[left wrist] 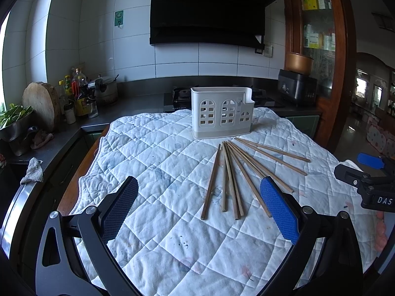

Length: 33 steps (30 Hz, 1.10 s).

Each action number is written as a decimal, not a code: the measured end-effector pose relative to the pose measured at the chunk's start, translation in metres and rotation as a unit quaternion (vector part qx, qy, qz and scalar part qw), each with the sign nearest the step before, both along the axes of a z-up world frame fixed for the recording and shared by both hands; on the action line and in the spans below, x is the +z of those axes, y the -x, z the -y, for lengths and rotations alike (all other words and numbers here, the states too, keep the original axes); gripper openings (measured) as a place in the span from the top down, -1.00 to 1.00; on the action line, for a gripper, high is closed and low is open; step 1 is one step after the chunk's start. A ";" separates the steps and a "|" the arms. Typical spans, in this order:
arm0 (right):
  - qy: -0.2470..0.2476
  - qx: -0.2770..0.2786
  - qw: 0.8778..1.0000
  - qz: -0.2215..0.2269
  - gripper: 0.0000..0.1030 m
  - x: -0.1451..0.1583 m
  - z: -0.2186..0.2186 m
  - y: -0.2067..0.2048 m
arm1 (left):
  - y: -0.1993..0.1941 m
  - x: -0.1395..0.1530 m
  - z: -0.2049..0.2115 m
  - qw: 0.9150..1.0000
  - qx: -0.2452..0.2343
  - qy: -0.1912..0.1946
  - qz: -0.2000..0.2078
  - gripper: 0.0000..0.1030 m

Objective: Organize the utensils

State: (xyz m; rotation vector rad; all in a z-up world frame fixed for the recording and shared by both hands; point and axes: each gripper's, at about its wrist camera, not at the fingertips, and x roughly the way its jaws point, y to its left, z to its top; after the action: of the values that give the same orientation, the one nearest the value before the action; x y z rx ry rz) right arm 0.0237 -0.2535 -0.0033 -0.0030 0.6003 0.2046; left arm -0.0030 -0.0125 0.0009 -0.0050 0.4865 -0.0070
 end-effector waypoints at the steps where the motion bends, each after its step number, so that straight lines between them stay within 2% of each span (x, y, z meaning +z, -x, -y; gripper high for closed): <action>1: -0.001 0.000 1.000 -0.001 -0.88 0.000 0.000 0.000 | 0.000 0.000 0.001 1.000 0.000 0.000 0.000 -0.90; 19: 0.014 0.008 1.000 0.001 -0.88 -0.004 -0.002 -0.007 | -0.004 -0.002 0.005 1.000 -0.005 0.002 -0.007 -0.90; 33: 0.023 0.012 1.000 -0.006 -0.88 -0.014 0.013 -0.036 | -0.042 -0.011 -0.005 0.999 -0.006 0.019 -0.041 -0.90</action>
State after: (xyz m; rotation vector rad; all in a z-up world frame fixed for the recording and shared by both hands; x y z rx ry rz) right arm 0.0601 -0.2663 -0.0173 -0.0541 0.6176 0.2146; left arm 0.0387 -0.0072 -0.0103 -0.0387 0.5681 -0.0283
